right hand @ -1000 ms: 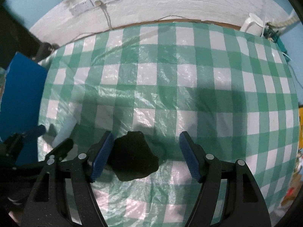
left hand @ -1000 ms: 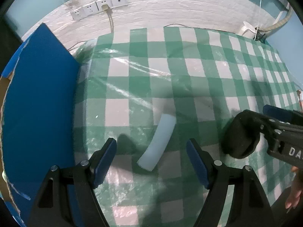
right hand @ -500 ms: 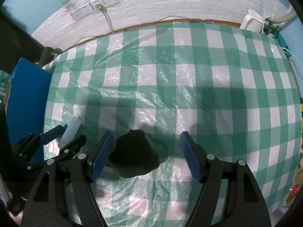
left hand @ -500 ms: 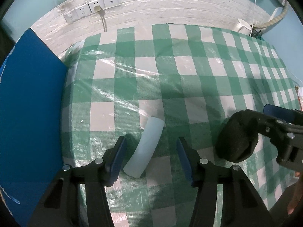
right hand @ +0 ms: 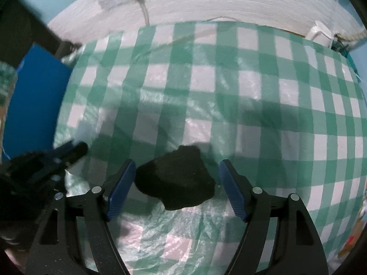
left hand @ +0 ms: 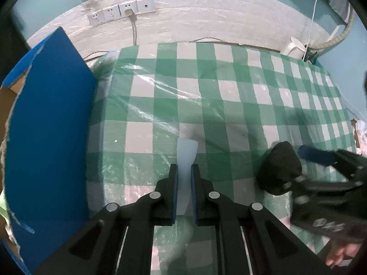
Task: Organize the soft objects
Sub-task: 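Grasp the white foam tube with the left tool while the right tool grasps the black sponge, then lift the foam tube with the left tool while the right tool lifts the sponge toward the box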
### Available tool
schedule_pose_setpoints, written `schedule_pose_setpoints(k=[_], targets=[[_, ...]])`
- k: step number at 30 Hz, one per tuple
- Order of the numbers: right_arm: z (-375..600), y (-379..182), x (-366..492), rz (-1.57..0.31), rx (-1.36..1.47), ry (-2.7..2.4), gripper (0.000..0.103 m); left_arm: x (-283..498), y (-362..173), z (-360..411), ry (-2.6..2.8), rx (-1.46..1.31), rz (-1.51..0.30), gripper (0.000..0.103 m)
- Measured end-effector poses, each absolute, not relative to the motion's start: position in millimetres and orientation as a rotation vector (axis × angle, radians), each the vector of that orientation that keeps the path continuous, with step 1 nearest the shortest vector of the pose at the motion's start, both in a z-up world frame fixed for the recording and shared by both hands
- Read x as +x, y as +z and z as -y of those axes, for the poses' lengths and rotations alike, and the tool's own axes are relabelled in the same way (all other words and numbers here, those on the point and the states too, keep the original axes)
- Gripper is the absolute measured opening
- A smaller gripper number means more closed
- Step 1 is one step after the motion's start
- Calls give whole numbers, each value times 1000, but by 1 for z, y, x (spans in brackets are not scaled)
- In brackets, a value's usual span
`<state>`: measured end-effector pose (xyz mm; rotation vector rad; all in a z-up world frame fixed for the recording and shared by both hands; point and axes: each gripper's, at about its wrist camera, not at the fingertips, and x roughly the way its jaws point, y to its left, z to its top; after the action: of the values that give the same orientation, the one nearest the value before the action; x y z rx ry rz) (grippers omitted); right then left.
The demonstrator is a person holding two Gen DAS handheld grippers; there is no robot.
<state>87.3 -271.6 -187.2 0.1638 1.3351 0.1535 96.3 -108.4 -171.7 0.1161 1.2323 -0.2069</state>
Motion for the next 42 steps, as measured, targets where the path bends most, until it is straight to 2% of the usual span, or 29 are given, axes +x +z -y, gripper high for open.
schedule_pose_setpoints(k=[8,10,16,42], targets=[[257,-207,89,-1365,72,161,74,90,-167,102,-204,116,-1223,10],[255,-206,89,-1358,55,167,60,90,-167,101,-204,113,-1224,10],[257,-198,88,-1334,24,158,44,88,-163,100,-202,115,-1217,10],[245,-118,60,-1155,2,166,44,64,-116,88,-201,109,-1109,10]])
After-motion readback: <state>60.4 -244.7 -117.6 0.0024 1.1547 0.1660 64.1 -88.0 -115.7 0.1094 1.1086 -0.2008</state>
